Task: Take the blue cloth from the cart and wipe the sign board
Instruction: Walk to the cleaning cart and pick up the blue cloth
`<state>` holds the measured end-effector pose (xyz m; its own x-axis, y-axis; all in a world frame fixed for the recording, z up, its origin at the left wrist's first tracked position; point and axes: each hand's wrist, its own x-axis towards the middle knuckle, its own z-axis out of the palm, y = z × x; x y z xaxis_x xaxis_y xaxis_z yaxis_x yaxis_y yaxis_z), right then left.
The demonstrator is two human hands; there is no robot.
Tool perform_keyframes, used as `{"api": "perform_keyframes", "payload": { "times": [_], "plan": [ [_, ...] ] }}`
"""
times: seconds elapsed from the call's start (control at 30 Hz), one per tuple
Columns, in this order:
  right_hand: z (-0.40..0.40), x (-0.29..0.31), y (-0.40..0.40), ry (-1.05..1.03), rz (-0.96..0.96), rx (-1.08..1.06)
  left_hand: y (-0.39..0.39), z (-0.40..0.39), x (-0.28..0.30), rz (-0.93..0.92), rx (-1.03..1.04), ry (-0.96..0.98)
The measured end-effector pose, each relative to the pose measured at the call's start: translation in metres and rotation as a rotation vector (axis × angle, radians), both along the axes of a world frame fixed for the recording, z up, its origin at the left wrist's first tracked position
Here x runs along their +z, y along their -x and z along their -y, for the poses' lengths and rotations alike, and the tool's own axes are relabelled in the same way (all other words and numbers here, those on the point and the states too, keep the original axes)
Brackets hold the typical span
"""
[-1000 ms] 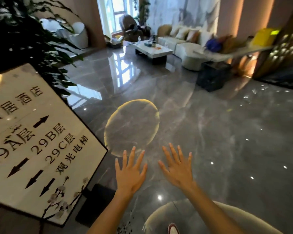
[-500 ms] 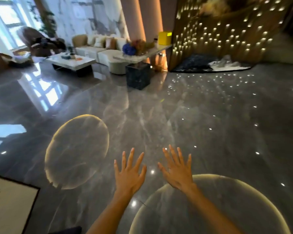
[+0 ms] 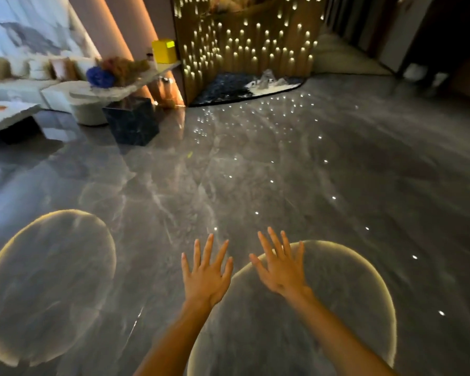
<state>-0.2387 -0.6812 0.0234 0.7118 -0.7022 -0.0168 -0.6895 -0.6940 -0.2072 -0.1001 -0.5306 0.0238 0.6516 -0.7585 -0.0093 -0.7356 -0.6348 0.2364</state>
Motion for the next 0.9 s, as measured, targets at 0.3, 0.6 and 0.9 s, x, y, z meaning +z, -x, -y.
{"api": "perform_keyframes", "payload": {
  "times": [0.3, 0.6, 0.9],
  "plan": [
    [0.041, -0.008, 0.102, -0.047, 0.049, -0.233, 0.07, 0.076, -0.008, -0.001, -0.218, -0.021],
    [0.065, -0.011, 0.194, -0.027, 0.018, -0.56, 0.137, 0.163, -0.011, 0.001, -0.535, -0.038],
    [0.068, 0.008, 0.258, -0.005, 0.022, -0.894, 0.194, 0.233, -0.003, 0.061, -0.858, -0.012]
  ]
}}
